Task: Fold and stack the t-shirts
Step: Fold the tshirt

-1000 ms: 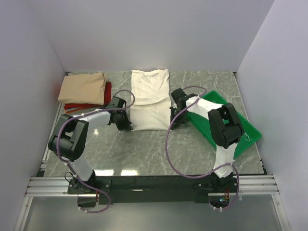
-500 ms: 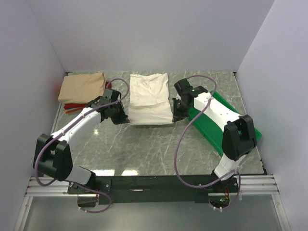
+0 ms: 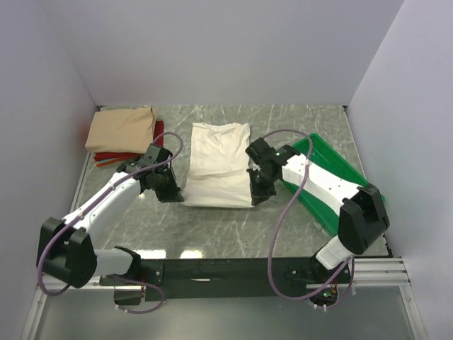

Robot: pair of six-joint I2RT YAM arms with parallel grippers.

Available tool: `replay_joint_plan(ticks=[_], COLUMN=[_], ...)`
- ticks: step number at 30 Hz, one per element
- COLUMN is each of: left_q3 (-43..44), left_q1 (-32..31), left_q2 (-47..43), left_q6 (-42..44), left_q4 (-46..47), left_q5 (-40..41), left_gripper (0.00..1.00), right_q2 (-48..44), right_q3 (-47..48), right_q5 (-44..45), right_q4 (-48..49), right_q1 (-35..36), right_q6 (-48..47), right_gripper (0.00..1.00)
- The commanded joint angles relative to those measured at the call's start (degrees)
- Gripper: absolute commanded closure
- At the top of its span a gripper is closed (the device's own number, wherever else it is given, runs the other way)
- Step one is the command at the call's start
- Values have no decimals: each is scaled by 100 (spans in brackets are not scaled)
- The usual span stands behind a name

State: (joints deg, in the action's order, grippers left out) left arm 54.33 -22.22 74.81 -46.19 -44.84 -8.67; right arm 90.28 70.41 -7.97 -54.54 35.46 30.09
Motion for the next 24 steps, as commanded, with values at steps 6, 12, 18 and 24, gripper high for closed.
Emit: replay_joint_plan(ticks=[6, 12, 18, 24], left_q3=[-247, 147, 561, 991], left_q1=[-63, -90, -99, -90], left_q2=[-1099, -1864, -2040, -1391], left_q6=[-30, -267, -496, -233], left_q4=[-1122, -2089, -2380, -2065], left_q5=[-320, -364, -530, -356], left_gripper=[100, 100, 100, 100], right_q2=[-1107, -1654, -1944, -1734], right_q3=[-414, -213, 191, 429], right_q5=[208, 217, 304, 708], right_q4=[-952, -1488, -1972, -1920], right_q1=[575, 989, 1173, 1042], right_q6=[577, 1191, 1640, 1659], right_gripper=[100, 100, 100, 100])
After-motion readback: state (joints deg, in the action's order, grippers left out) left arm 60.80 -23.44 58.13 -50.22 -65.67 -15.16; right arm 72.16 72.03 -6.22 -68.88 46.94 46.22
